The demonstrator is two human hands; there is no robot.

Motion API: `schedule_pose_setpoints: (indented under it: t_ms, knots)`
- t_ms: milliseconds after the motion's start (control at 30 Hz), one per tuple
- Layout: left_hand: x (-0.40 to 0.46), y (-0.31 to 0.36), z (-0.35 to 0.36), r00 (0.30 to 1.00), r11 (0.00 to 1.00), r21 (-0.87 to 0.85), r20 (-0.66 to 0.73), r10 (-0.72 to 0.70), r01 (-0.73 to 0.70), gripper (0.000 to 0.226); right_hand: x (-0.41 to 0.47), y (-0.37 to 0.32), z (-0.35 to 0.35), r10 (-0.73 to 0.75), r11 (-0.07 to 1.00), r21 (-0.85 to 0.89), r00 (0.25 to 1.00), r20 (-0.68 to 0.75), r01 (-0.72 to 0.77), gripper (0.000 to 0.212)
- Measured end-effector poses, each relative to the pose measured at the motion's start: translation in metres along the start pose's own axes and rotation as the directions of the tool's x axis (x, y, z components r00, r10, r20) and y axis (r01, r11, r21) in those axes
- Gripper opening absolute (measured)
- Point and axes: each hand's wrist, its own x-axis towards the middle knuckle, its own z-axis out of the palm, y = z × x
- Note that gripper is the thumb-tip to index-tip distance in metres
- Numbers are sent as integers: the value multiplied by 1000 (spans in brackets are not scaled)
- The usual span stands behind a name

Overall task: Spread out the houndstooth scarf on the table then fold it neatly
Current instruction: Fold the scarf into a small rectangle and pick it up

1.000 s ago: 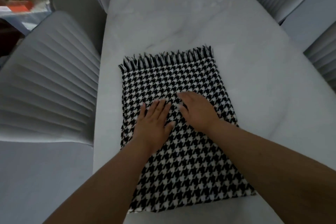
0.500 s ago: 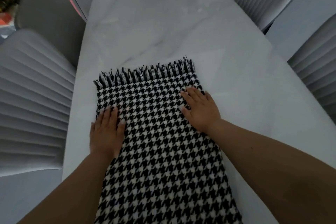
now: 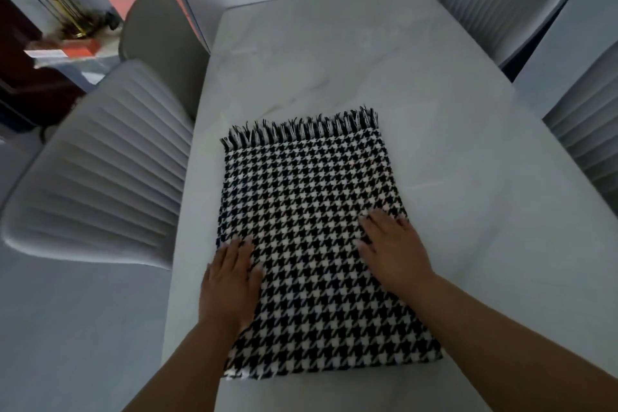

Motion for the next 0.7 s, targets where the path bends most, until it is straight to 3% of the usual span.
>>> schedule_pose_setpoints:
  t_ms: [167,267,333,433,600,700]
  knots:
    - [-51,-21,-4,990,975,-195,-70,-124,108,58,-60,7,-3,311,895,372,942,-124,-246,52]
    - [-77,-20,-4,962,915,-344,-91,-256,211,64,-92,0,-3,488,734,543,873,-4,-408,56]
    - [-89,-17,-5,926,799,-499,20,-377,336,68,-105,-6,-2,555,606,589,814,170,-536,56]
    - [-100,-15,-7,905,640,-650,204,-373,410,56,-119,-12,-4,577,423,700,767,281,-575,43]
    - [-119,-11,-27,858,80,-906,362,-365,416,30,-142,-28,-27,592,-3,907,730,340,-420,24]
    - [-141,-7,-45,865,-114,-931,364,-345,347,28,-162,-33,-44,615,-83,935,721,321,-346,7]
